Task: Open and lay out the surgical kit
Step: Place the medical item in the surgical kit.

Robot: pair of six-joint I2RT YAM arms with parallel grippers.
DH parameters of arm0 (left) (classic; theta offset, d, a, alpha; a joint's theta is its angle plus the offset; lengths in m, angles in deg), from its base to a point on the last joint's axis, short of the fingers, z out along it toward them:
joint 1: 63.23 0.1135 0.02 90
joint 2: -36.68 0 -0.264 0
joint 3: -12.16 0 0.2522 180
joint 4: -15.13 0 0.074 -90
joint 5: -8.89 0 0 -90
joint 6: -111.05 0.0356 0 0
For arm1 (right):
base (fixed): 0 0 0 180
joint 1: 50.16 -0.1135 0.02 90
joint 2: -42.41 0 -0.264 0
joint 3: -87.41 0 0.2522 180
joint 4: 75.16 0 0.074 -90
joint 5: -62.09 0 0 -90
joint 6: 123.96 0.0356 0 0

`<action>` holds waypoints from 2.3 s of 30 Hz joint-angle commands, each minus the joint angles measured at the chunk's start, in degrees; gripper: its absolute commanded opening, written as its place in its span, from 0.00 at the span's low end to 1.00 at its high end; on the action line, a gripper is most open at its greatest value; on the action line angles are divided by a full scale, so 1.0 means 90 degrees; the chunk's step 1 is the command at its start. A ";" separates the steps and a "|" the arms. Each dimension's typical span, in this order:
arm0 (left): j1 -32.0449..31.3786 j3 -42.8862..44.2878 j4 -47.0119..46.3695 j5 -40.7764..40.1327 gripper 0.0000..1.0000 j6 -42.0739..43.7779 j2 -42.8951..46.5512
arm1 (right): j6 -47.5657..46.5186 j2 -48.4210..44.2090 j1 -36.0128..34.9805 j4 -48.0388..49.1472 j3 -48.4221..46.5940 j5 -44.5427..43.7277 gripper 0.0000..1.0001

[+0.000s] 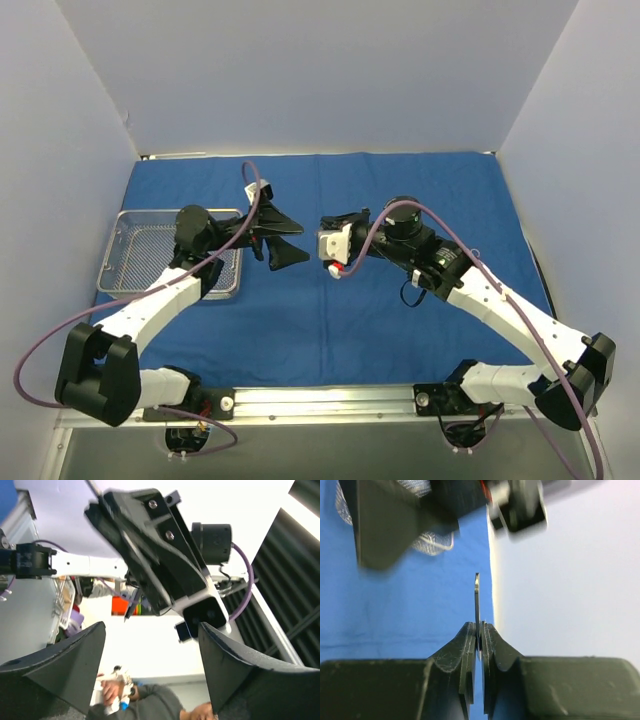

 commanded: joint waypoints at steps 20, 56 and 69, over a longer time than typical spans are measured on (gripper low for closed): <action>0.2628 0.4223 1.2346 -0.2723 0.91 0.7704 -0.1255 | 0.6697 0.0194 0.1259 -0.2377 -0.0577 -0.1723 0.00; 0.3058 0.6881 1.3620 -0.4385 0.80 0.8839 -0.3502 | 0.8428 0.4775 0.3193 -0.5144 -0.2248 -0.2271 0.02; 0.3097 0.7077 1.3601 -0.4238 0.78 0.8830 -0.3766 | 0.8477 0.5165 0.3213 -0.4988 -0.2072 -0.2378 0.06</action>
